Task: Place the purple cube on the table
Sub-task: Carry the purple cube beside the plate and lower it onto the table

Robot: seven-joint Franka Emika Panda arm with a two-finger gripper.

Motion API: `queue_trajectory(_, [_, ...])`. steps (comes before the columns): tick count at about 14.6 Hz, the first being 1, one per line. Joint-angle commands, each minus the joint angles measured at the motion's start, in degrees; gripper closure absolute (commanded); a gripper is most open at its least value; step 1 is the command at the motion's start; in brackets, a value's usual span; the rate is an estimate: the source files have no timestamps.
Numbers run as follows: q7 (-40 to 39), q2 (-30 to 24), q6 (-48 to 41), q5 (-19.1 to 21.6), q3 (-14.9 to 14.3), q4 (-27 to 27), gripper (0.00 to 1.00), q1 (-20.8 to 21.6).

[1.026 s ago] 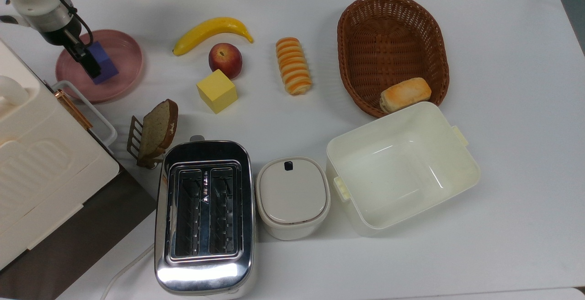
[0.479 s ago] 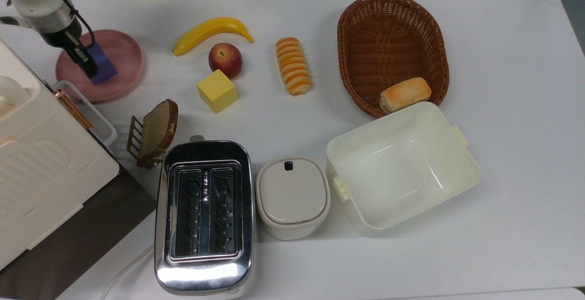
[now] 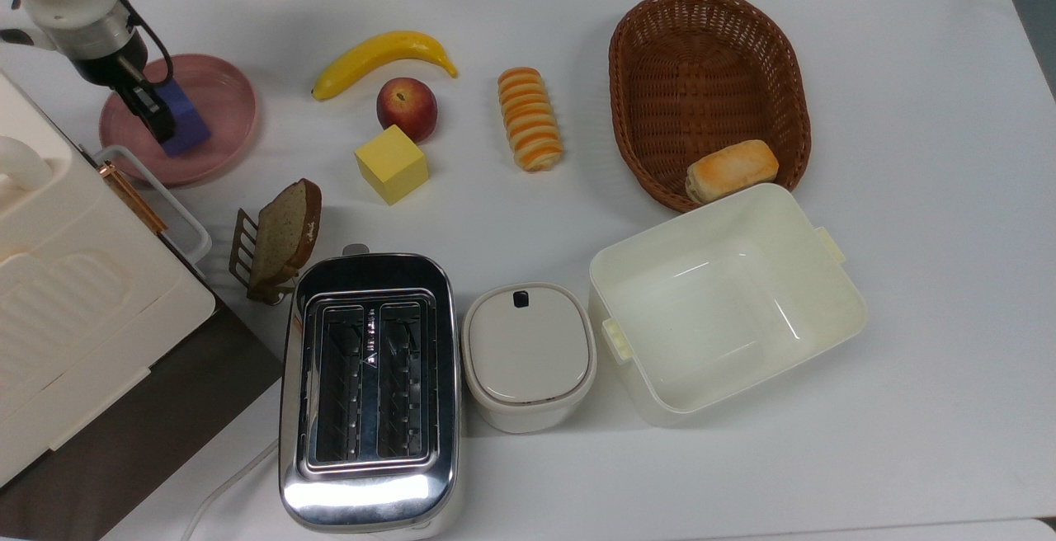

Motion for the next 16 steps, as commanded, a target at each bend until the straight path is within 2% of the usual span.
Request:
queue_trajectory(1, [1.76, -5.18, -1.12, -0.01, 3.22, -1.75, 1.00, 0.58])
queue_trajectory(4, [3.95, -6.15, -1.92, -0.01, 6.83, -1.66, 1.00, 0.67])
queue_trajectory(6, [7.90, -6.15, -1.92, -0.01, 8.15, -1.48, 1.00, 2.59])
queue_trajectory(10, [8.97, -6.50, -2.36, -0.01, 8.24, -1.57, 1.00, 6.90])
queue_trajectory(14, [8.89, -7.37, -5.33, -0.27, 8.24, -1.75, 1.00, 9.10])
queue_trajectory(15, [8.80, -7.73, -6.22, -0.27, 8.24, -1.75, 0.89, 9.10])
queue_trajectory(16, [9.23, -7.73, -6.40, -0.18, 8.24, -1.75, 0.69, 9.10])
